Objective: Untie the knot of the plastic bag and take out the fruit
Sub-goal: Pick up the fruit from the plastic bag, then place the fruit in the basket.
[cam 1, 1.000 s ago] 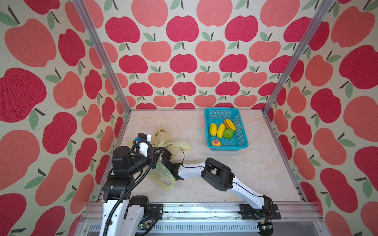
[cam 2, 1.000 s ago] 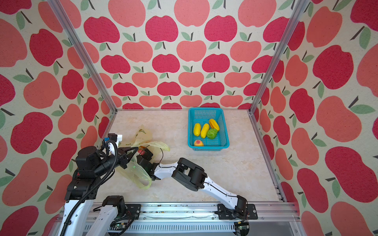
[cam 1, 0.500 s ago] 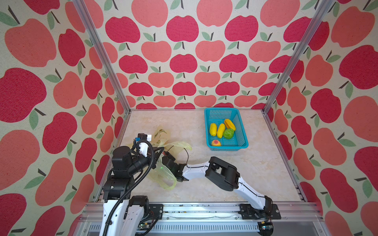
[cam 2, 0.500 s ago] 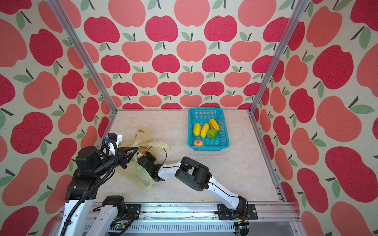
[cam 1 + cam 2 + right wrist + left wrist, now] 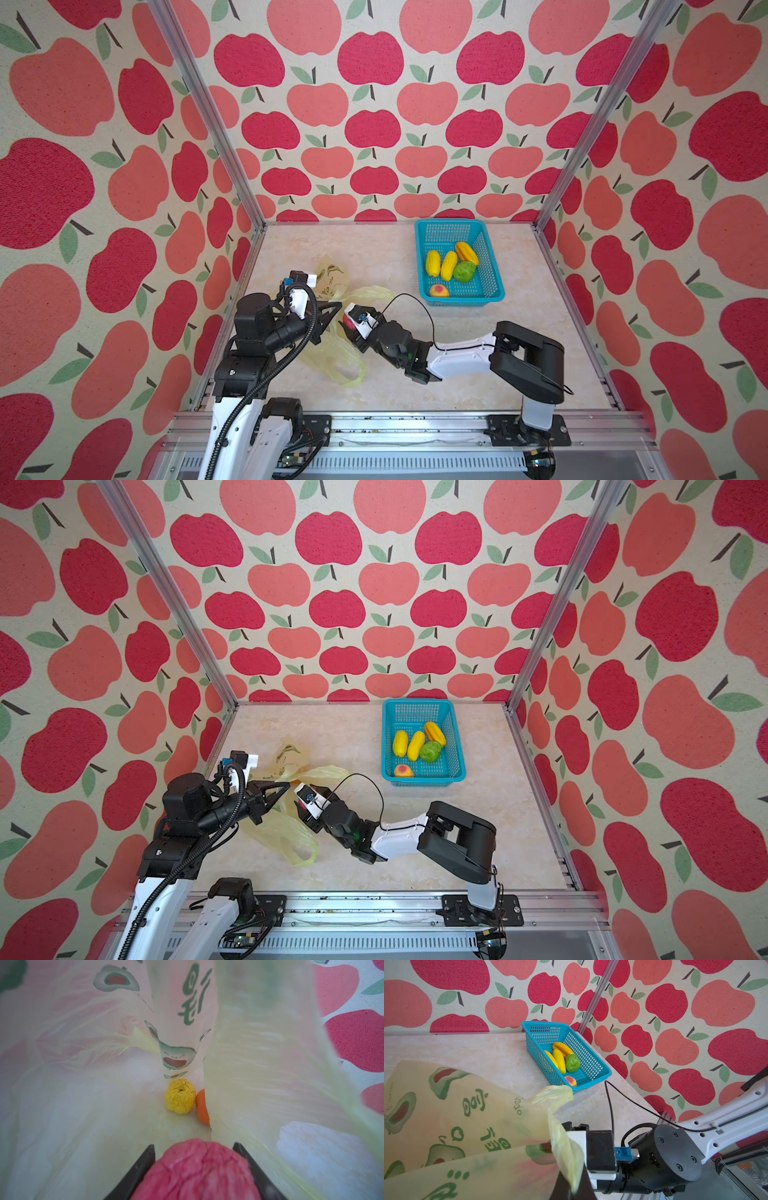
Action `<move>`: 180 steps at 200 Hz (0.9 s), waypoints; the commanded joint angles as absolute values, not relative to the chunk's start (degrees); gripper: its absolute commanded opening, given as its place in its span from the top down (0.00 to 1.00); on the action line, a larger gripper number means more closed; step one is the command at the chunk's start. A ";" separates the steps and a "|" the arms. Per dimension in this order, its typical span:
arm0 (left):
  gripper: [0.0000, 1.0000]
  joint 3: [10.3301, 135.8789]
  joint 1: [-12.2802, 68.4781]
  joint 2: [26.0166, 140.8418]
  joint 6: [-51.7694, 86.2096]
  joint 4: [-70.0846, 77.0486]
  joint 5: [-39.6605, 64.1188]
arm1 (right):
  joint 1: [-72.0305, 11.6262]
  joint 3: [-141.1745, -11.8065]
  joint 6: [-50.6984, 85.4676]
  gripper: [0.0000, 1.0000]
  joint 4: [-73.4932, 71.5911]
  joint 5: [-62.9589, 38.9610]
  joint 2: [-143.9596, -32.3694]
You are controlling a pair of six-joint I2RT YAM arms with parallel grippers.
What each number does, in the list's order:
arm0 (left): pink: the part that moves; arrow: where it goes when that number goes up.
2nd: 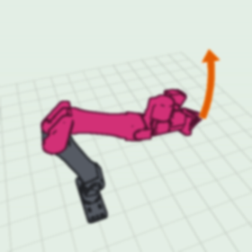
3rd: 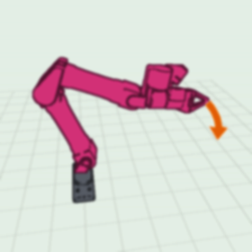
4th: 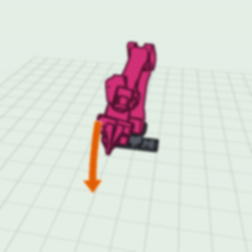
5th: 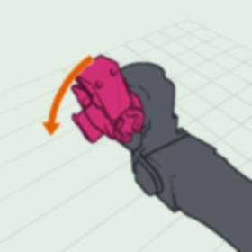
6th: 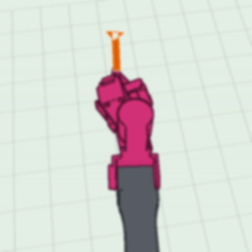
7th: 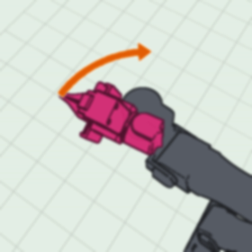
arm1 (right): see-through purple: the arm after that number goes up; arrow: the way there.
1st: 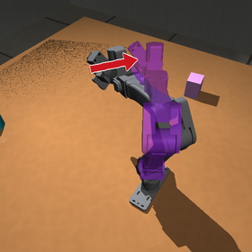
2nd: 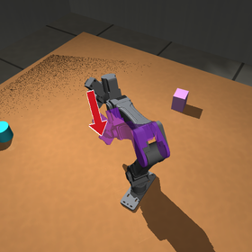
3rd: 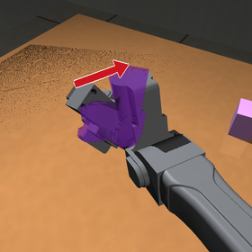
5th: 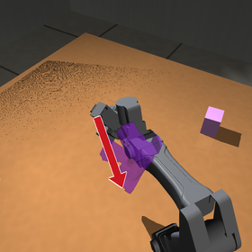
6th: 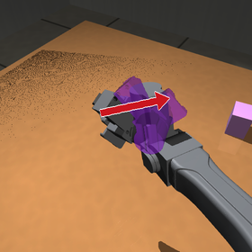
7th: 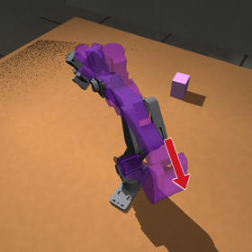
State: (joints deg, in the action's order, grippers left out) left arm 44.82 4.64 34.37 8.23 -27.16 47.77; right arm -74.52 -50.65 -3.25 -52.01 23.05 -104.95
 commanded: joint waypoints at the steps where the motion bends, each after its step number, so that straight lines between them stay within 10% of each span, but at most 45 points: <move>1: 1.00 44.56 6.41 35.41 8.79 -25.91 51.37 | -74.63 -44.95 -4.71 0.64 -57.28 22.51 -98.14; 107: 1.00 45.26 17.11 35.83 6.26 -27.87 52.23 | -55.65 -29.60 2.37 0.63 -34.13 26.26 -57.75; 180: 1.00 45.20 6.00 37.15 7.45 -28.89 46.74 | -28.10 -44.44 21.15 0.68 -4.06 6.70 -71.57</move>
